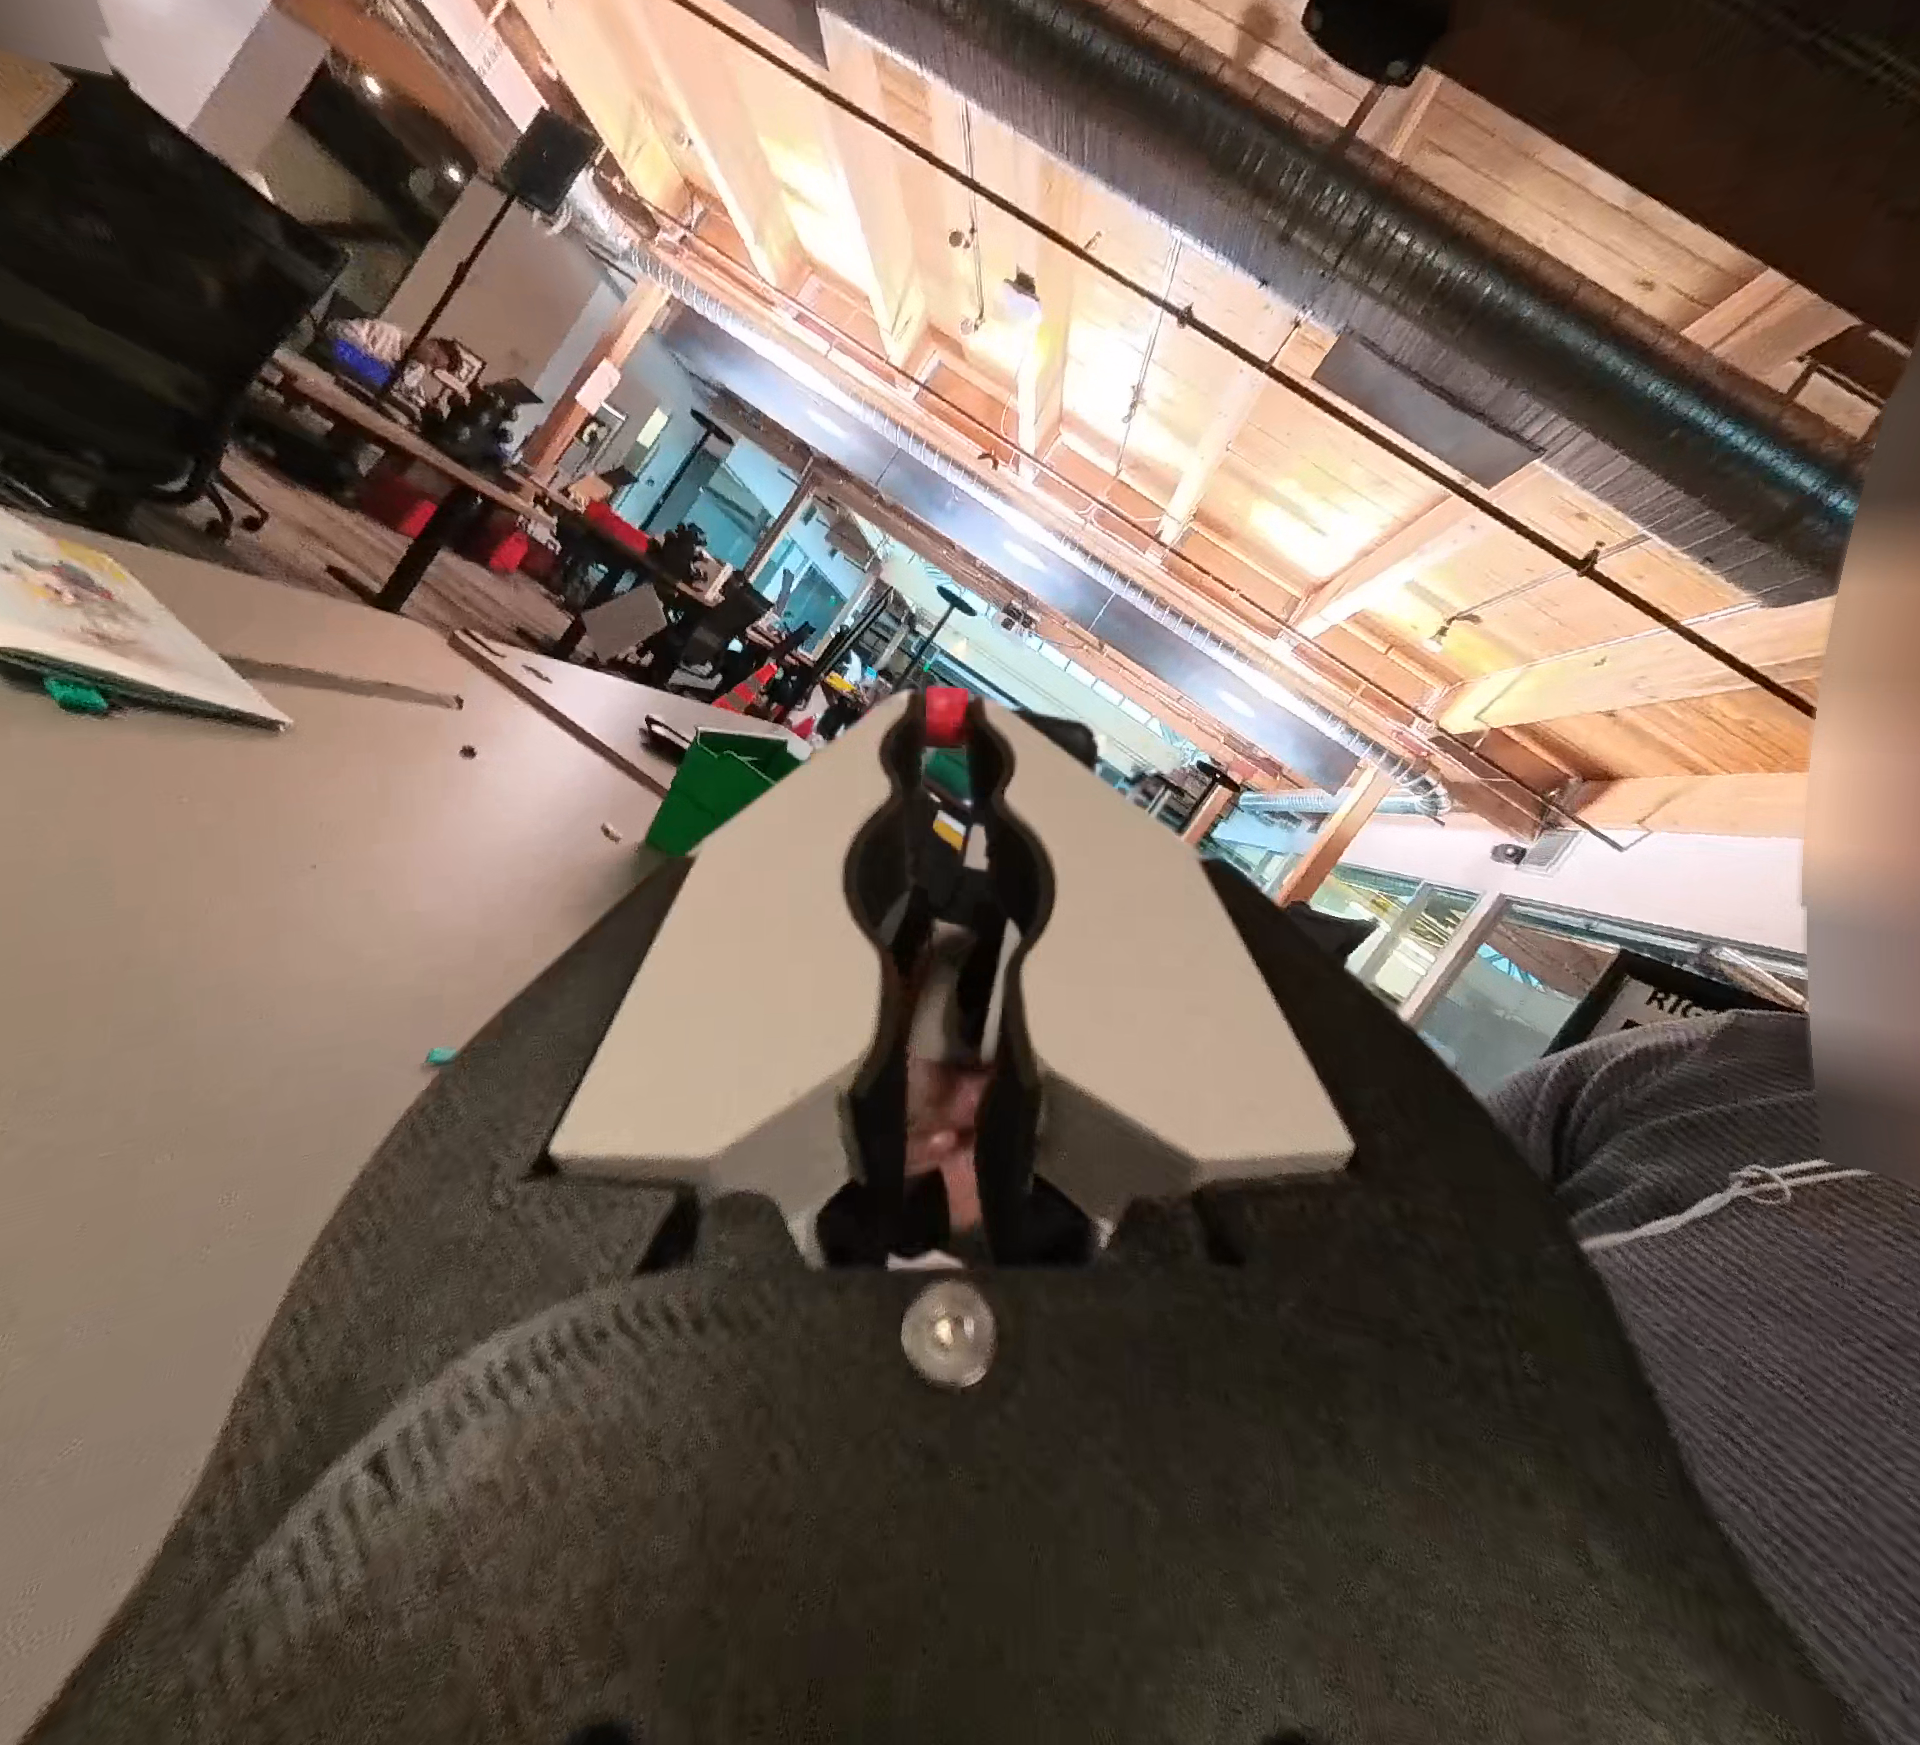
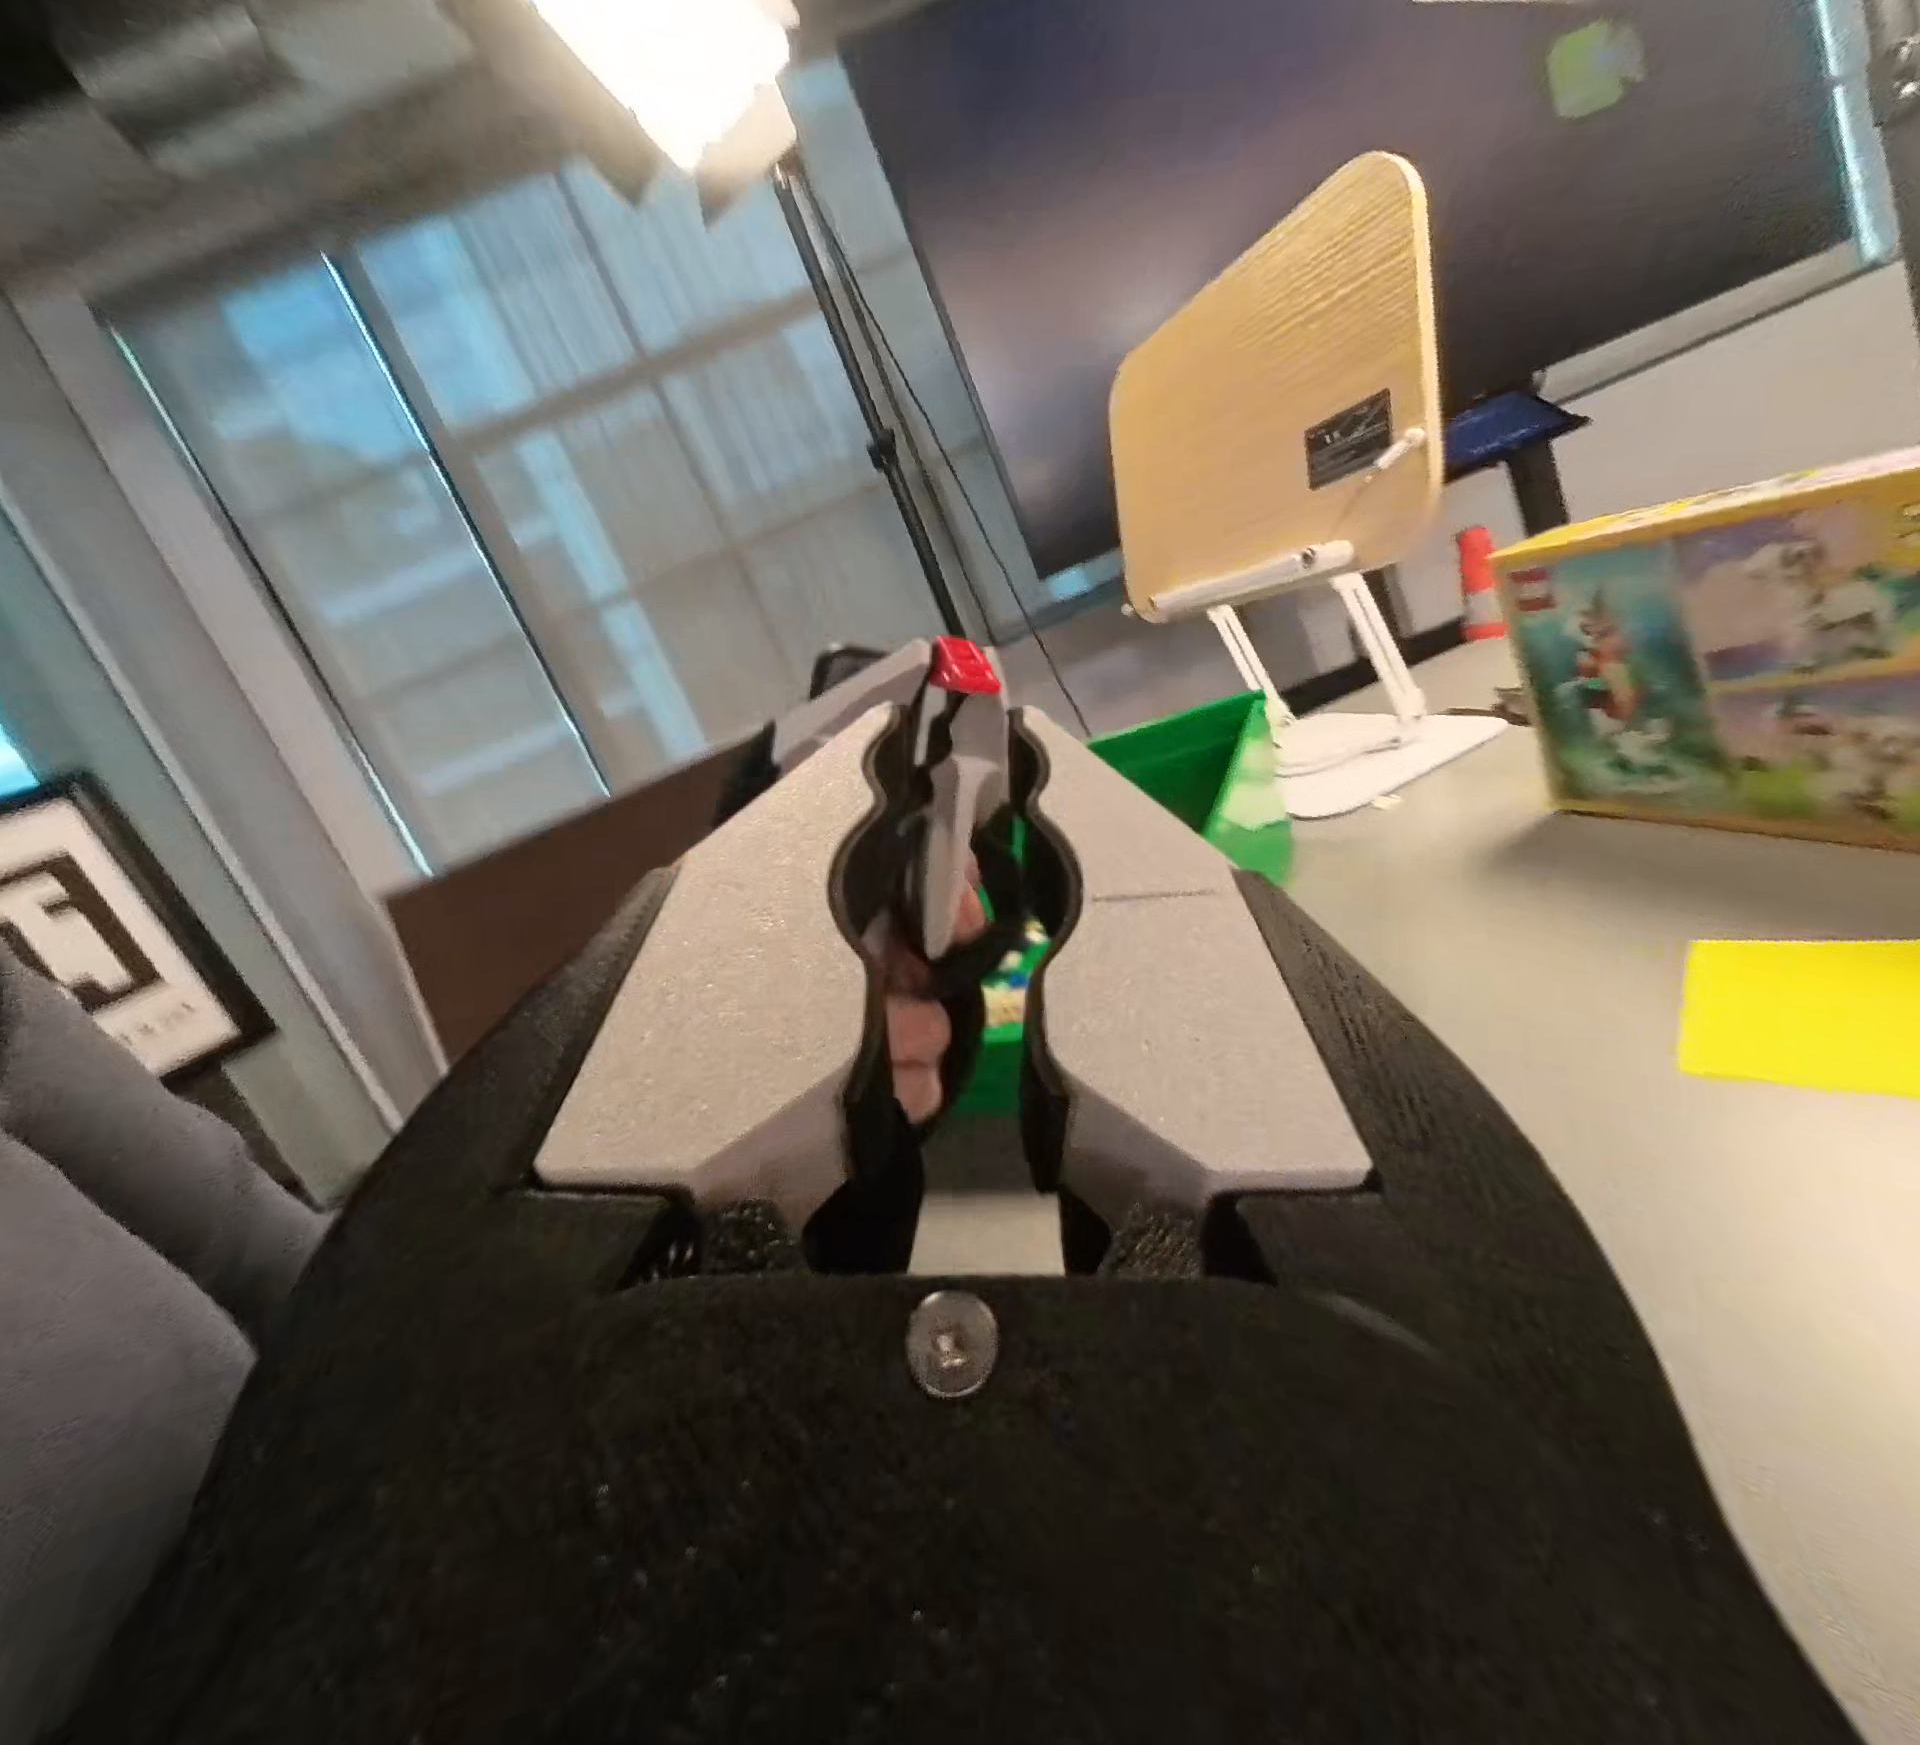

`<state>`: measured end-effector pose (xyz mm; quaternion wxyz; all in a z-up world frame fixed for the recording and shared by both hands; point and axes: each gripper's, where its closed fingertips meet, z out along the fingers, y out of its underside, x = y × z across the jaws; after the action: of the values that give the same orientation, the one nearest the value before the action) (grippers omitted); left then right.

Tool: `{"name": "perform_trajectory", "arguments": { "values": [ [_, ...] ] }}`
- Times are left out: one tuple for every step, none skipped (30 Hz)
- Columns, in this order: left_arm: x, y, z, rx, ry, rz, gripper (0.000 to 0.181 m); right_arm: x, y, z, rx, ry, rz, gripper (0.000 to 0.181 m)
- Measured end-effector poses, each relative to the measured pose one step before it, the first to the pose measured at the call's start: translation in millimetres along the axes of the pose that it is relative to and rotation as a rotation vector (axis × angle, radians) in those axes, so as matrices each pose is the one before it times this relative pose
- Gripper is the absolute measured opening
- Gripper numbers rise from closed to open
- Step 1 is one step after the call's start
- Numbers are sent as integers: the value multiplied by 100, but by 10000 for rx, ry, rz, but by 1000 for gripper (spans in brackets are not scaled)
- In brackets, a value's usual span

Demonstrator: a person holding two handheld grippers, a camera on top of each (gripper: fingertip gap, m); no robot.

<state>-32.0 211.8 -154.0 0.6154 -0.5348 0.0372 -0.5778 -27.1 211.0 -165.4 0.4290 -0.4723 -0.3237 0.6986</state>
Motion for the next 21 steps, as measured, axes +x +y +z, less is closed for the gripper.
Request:
{"name": "perform_trajectory", "arguments": {
  "values": [
    [89, -24, 53, 83, -4, 85, 6, -89, -189, 143, 262, -111, 351, 15],
    [112, 78, 77, 2, 41, 31, 5, -37, -163, 129, 227, -75, 280, 14],
    [82, 94, 87, -15, 35, -22, 6, 19, -44, 143, 118, -33, 188, 13],
    [121, 2, 54, 61, 61, -37, 6, -22, -7, 125, 88, -53, 127, 11],
    [100, 76, 62, 9, 61, -52, 5, -115, -109, 80, 145, -101, 110, 8],
    [31, 50, 50, 20, 23, -29, 6, -134, -89, 38, 132, -108, 106, 6],
    [96, -81, -7, 89, 60, -39, 5, -116, -62, 28, 96, -113, 86, 6],
    [86, -20, 9, 45, 50, -48, 5, -70, -27, -9, 69, -91, 45, 5],
    [5, 18, 17, 17, -1, -22, 5, -39, 28, -45, 12, -54, -49, 5],
    [54, 22, -14, 6, 9, 38, 5, -77, 97, -69, -98, -69, -246, 4],
    [83, 94, -41, -82, -16, 99, 5, -162, 146, -79, -228, -122, -403, 5],
    [193, 109, -50, -93, -12, 260, 4, -140, 168, -118, -329, -111, -469, 5],
    [411, -217, -119, 116, 44, 281, 6, 389, 418, -309, -475, 193, -591, 5],
    [1246, -2047, -718, 1088, 502, 75, 5, 693, 485, -633, -422, 277, -520, 5],
    [765, -2270, -828, 726, 177, 20, 5, 680, 398, -783, -247, 146, -122, 5],
    [-232, -1610, -704, 97, -582, 676, 5, 663, 407, -738, -223, 134, 91, 5],
    [-801, -695, -592, -500, -886, 917, 5, 626, 463, -610, -281, 208, -92, 5],
    [-1401, -63, -607, -838, -1197, 653, 6, 544, 512, -499, -344, 266, -307, 5],
    [-1981, 344, -772, -1052, -1499, 600, 6, 457, 530, -367, -370, 256, -338, 5],
    [-2879, 752, -1008, -1198, -2025, 687, 6, 435, 556, -240, -382, 245, -287, 5],
    [-3007, 983, -903, -1134, -1970, 684, 6, 442, 604, -118, -401, 253, -269, 5]
  ]
}}
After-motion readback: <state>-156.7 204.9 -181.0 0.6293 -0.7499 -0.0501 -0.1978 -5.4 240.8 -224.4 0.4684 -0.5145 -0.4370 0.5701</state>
